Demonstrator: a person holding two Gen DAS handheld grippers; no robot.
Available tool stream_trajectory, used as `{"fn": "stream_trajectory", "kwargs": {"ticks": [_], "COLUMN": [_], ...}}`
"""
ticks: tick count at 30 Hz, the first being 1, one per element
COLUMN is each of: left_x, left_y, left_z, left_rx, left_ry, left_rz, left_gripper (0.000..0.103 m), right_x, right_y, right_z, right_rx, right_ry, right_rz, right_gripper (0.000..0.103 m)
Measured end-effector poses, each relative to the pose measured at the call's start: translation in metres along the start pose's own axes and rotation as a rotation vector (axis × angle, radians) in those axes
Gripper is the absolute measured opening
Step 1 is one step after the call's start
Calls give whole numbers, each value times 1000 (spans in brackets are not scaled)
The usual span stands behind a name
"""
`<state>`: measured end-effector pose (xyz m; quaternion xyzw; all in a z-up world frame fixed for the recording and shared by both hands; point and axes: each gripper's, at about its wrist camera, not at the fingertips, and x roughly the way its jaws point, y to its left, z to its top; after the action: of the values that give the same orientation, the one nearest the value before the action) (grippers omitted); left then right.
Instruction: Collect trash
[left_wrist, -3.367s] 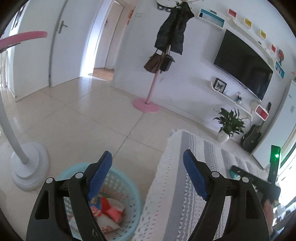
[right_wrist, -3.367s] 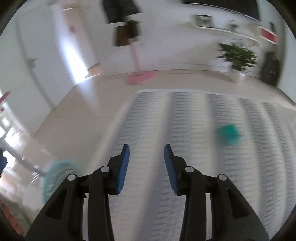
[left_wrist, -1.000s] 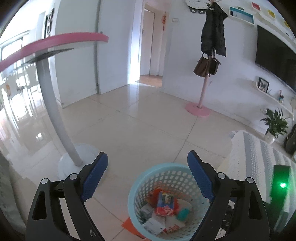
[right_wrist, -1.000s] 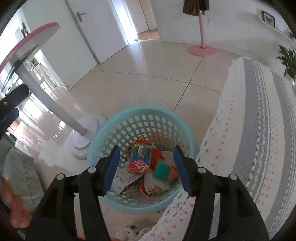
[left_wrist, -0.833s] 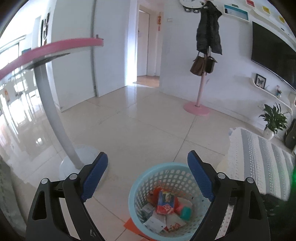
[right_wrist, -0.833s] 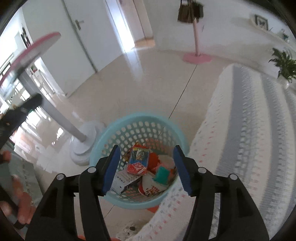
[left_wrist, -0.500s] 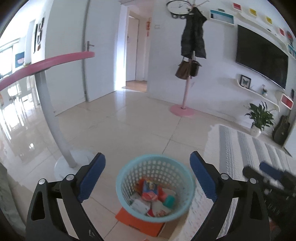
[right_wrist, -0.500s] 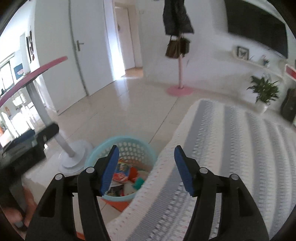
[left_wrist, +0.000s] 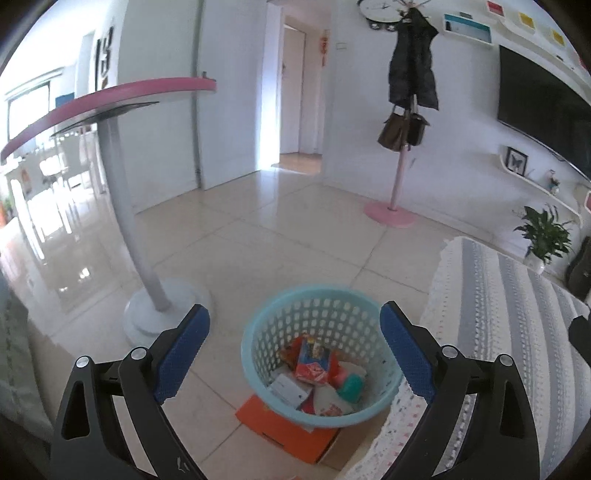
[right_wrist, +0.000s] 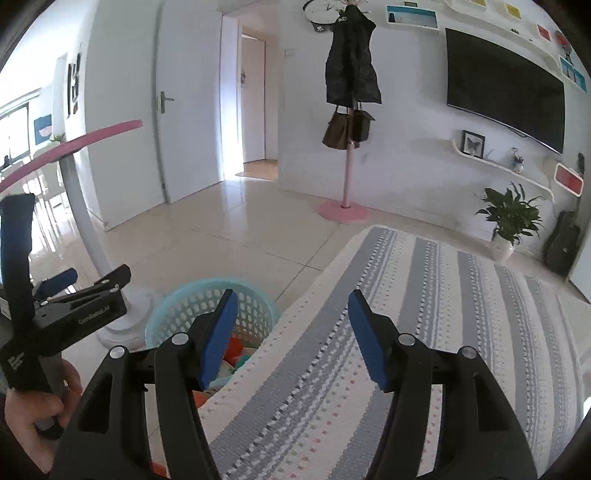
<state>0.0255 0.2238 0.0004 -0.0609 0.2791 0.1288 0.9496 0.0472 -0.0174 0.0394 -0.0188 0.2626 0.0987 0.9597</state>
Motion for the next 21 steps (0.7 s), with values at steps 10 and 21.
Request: {"fn": "stream_trajectory", "kwargs": {"ticks": [10,21], "left_x": [-8,-9], "left_y": [-22,-23], "left_z": [-1,0], "left_rx": [32,51], "left_ry": [-18,-33], "left_rz": [-35,-2], "left_gripper": [91,91], "right_x": [-5,-2], "right_y": [-8,-7], "right_z": [-3,-5], "right_rx": [5,4], "right_ry": [-5,16], "right_rz": [5,-7], "right_gripper": [58,58]}}
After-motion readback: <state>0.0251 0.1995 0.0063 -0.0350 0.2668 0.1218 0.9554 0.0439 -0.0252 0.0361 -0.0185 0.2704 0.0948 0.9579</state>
